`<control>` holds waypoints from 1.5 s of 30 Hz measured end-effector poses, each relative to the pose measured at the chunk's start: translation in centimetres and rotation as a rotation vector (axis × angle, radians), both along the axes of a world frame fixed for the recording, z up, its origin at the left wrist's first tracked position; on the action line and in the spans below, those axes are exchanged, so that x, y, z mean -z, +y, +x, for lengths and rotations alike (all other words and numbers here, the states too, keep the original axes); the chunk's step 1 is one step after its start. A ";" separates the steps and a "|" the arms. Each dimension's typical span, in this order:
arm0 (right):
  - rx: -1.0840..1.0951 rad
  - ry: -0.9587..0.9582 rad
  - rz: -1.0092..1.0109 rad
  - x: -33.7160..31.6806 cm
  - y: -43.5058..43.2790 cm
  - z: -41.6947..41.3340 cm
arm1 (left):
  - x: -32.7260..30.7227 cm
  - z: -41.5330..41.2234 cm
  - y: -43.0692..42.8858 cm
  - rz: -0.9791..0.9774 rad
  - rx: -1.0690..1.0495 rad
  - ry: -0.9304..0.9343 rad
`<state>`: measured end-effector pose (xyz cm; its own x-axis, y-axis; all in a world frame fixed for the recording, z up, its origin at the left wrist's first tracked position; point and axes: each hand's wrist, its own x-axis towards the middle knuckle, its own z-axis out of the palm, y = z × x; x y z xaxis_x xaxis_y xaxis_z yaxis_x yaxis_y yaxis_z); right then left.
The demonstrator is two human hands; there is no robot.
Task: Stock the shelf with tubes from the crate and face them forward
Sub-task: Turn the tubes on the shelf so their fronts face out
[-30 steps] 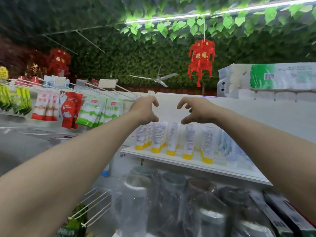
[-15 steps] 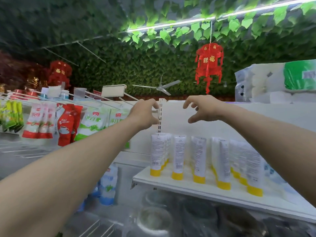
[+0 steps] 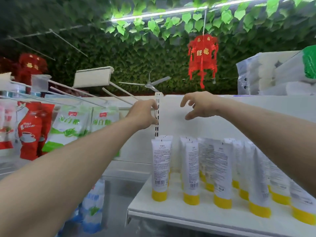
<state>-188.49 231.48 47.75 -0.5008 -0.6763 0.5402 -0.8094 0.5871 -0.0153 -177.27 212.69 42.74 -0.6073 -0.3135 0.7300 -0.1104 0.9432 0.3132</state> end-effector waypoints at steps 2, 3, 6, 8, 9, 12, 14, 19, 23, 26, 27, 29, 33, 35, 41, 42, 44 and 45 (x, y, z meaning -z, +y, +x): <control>0.012 -0.004 0.002 0.4 -0.7 -0.9 | 0.0 -1.0 -0.8 0.003 0.019 -0.009; 0.028 -0.005 0.008 0.6 -1.0 -1.4 | 0.1 -1.6 -1.2 0.009 0.031 -0.022; 0.079 -0.026 0.034 1.1 -1.7 -2.6 | 0.3 -3.4 -2.4 0.048 0.086 -0.077; 0.108 -0.043 0.062 1.3 -2.0 -3.4 | 0.1 -4.7 -3.1 0.052 0.110 -0.120; 0.122 -0.056 0.078 1.2 -2.1 -3.8 | -0.1 -5.3 -3.4 0.048 0.115 -0.144; 0.148 -0.135 0.110 1.0 -2.3 -4.9 | -0.4 -7.0 -3.9 0.073 0.168 -0.197; 0.135 -0.232 0.118 0.9 -2.5 -5.7 | -0.2 -8.2 -4.4 0.093 0.216 -0.241; 0.169 -0.394 0.205 1.1 -3.0 -6.6 | 0.0 -10.0 -5.1 0.091 0.297 -0.428; 0.163 -0.481 0.237 1.4 -3.5 -6.7 | 0.4 -10.5 -5.0 0.088 0.308 -0.512; 0.165 -0.521 0.267 1.8 -4.0 -6.9 | 0.8 -11.3 -5.0 0.126 0.323 -0.564; 0.166 -0.536 0.278 2.0 -4.1 -7.0 | 0.9 -11.5 -5.0 0.141 0.331 -0.576; 0.169 -0.568 0.294 2.0 -4.4 -7.1 | 1.0 -11.8 -5.0 0.178 0.346 -0.597; 0.197 -0.591 0.307 1.9 -4.8 -7.3 | 0.8 -12.1 -5.0 0.211 0.357 -0.605; 0.210 -0.588 0.314 1.9 -5.0 -7.5 | 0.8 -12.1 -5.2 0.224 0.363 -0.604; 0.228 -0.613 0.315 1.8 -5.4 -8.0 | 0.6 -12.3 -5.2 0.257 0.376 -0.592; 0.225 -0.622 0.310 1.8 -5.5 -8.1 | 0.6 -12.3 -5.2 0.263 0.381 -0.586; 0.223 -0.633 0.298 1.8 -5.7 -8.3 | 0.7 -12.4 -5.2 0.296 0.399 -0.572; 0.221 -0.640 0.289 1.8 -5.8 -8.4 | 0.8 -12.4 -5.2 0.319 0.409 -0.564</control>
